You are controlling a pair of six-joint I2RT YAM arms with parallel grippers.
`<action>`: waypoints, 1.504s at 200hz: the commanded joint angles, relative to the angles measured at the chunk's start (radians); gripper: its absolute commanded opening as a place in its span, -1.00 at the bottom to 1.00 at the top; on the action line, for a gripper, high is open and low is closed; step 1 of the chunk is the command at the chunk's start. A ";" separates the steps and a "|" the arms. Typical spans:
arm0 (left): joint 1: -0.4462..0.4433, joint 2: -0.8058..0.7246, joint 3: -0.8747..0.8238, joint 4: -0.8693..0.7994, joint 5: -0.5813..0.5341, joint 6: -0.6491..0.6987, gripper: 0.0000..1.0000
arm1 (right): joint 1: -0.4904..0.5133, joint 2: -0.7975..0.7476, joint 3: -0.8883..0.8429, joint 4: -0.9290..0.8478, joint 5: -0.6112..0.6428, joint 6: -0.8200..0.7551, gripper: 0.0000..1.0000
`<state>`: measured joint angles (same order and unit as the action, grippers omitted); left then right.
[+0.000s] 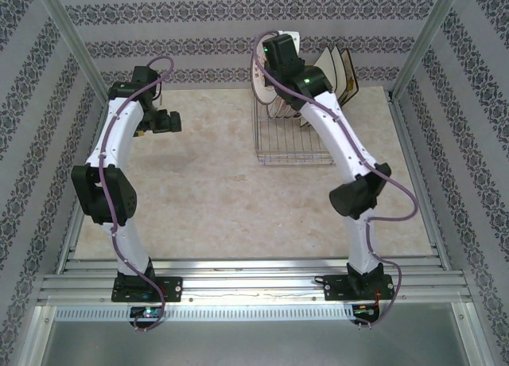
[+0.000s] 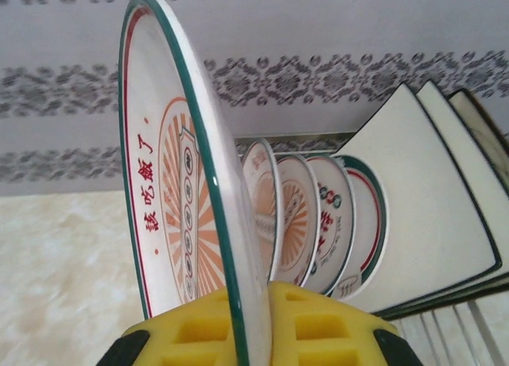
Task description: Unload the plates from the dish rack
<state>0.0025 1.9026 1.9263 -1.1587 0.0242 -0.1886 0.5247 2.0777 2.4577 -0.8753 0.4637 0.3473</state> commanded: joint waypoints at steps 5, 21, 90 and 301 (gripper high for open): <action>0.015 -0.033 0.006 0.017 0.006 -0.004 0.99 | -0.058 -0.151 -0.192 0.105 -0.316 0.070 -1.00; 0.013 -0.034 0.004 0.005 -0.006 0.021 0.99 | -0.093 -0.253 -0.405 0.246 -0.537 0.086 -1.00; 0.013 -0.134 -0.190 0.123 0.034 0.020 0.99 | -0.224 -0.404 -1.006 0.991 -1.267 0.445 -1.00; 0.013 -0.422 -0.701 0.959 0.820 -0.204 0.77 | -0.267 -0.209 -1.068 1.209 -1.360 0.617 -1.00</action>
<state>0.0025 1.5021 1.2816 -0.4538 0.6601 -0.2729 0.2760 1.8496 1.3579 0.3435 -0.8909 0.9913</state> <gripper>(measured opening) 0.871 0.080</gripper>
